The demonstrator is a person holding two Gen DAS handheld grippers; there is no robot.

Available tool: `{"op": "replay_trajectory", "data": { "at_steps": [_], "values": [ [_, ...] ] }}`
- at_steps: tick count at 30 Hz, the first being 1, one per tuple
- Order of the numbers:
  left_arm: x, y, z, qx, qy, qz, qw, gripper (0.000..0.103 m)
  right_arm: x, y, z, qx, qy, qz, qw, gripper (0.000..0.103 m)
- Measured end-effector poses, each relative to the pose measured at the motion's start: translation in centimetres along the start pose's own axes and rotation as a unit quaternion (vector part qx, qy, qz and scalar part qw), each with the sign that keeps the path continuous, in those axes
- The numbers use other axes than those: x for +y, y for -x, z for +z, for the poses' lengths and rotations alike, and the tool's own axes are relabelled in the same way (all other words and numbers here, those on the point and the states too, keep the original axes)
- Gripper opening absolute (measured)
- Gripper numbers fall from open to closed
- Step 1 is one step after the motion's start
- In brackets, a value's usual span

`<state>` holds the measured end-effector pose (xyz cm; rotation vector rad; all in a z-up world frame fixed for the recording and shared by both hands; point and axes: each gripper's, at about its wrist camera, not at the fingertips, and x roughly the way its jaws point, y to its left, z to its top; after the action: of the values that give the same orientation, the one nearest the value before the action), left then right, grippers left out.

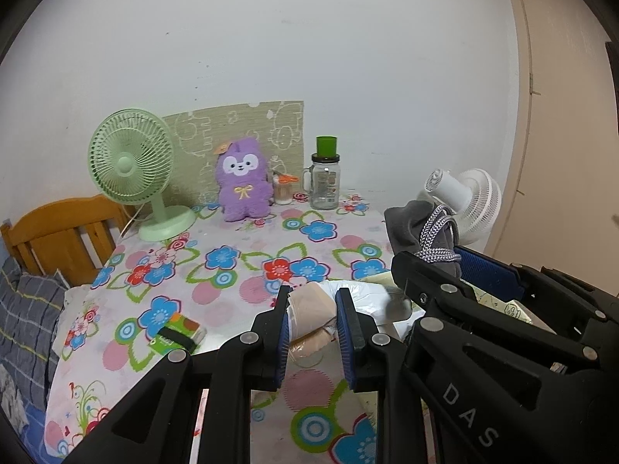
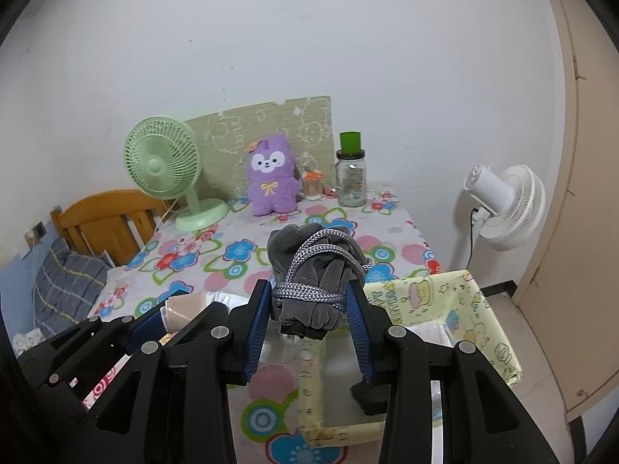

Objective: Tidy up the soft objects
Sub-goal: 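Carry the grey glove and white cloth over the printed box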

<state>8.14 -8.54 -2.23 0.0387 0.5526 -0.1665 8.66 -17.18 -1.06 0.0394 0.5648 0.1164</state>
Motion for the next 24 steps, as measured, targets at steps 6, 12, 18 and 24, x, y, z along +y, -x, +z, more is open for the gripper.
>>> {"op": "replay_trajectory", "data": {
  "at_steps": [6,12,18,24],
  "values": [
    [-1.8,-0.8,0.4,0.000,-0.008,-0.012,0.9999,0.021,-1.9,-0.2,0.2,-0.002,-0.007,-0.010,1.000,0.043],
    [-3.4,-1.6,0.7,0.003,-0.016,-0.026,0.9995,0.021,-3.7,-0.3,0.3,-0.001,-0.013,-0.022,1.000,0.043],
    [-4.8,-2.5,0.9,0.006,-0.024,-0.037,0.9990,0.021,-5.2,-0.6,0.3,0.001,-0.020,-0.031,0.999,0.043],
    [-6.1,-3.7,1.1,0.012,-0.029,-0.049,0.9983,0.021,-6.8,-1.3,0.4,0.005,-0.026,-0.037,0.999,0.043]
  ]
}}
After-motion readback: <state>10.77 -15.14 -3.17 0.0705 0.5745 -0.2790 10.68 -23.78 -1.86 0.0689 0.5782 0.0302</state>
